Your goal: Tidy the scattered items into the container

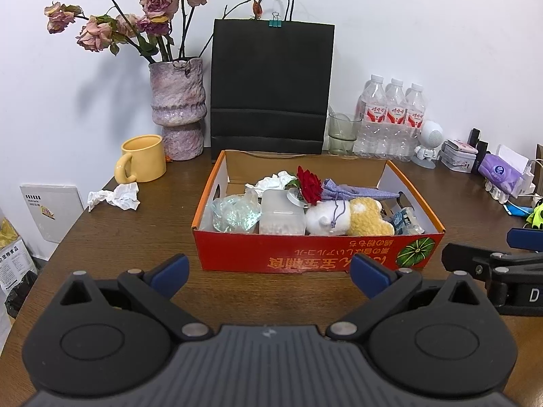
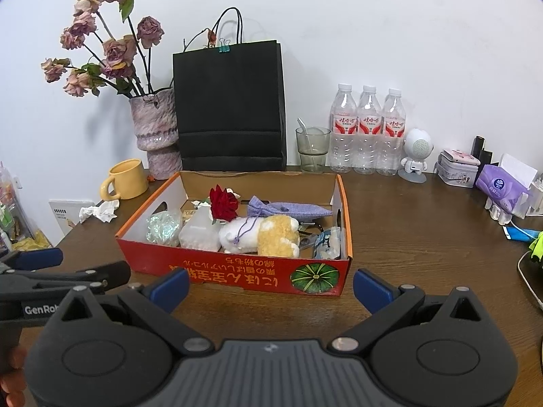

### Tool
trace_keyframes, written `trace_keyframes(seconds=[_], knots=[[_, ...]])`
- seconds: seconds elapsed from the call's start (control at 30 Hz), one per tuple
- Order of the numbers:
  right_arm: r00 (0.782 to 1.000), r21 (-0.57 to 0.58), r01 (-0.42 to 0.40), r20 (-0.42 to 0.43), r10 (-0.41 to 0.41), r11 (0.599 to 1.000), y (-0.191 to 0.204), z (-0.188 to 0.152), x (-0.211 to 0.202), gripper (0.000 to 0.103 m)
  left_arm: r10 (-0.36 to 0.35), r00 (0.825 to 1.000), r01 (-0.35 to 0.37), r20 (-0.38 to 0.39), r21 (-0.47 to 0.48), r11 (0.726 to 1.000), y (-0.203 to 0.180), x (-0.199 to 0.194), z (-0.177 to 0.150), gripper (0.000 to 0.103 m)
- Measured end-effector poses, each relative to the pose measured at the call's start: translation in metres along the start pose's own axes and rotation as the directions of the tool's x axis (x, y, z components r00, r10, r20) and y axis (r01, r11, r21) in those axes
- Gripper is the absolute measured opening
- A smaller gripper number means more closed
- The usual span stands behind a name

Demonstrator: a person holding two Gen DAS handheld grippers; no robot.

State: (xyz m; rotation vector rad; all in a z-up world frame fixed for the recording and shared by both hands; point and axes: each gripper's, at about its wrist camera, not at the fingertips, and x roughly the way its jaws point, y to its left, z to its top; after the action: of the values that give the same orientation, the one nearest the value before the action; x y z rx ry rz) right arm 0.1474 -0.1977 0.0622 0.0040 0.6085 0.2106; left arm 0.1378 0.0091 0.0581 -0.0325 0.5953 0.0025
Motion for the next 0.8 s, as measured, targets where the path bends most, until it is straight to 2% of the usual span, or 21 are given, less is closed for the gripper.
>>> trace_keyframes(seconds=[0.8], knots=[[1.000, -0.006, -0.004, -0.014, 0.004, 1.000, 0.0001, -0.0046, 0.0021, 0.103, -0.007, 1.000, 0.007, -0.003, 0.002, 1.000, -0.0039, 0.0015, -0.0009, 0.103]])
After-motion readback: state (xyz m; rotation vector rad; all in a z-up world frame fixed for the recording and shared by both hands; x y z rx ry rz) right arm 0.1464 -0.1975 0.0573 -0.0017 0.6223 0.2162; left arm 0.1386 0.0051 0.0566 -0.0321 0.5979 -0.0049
